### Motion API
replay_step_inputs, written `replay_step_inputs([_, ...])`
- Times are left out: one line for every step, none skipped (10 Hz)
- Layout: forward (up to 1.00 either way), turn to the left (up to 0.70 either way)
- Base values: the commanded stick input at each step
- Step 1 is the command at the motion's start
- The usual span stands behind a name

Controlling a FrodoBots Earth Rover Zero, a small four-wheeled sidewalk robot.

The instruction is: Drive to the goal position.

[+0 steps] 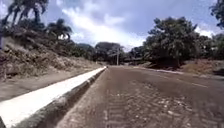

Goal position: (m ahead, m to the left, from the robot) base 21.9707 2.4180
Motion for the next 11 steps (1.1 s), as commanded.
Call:
replay_step_inputs([1.00, 0.00])
replay_step_inputs([1.00, 0.00])
replay_step_inputs([1.00, 0.00])
replay_step_inputs([1.00, 0.00])
replay_step_inputs([1.00, 0.00])
replay_step_inputs([1.00, 0.00])
replay_step_inputs([1.00, 0.00])
replay_step_inputs([1.00, 0.00])
replay_step_inputs([1.00, 0.00])
replay_step_inputs([1.00, 0.00])
replay_step_inputs([1.00, 0.00])
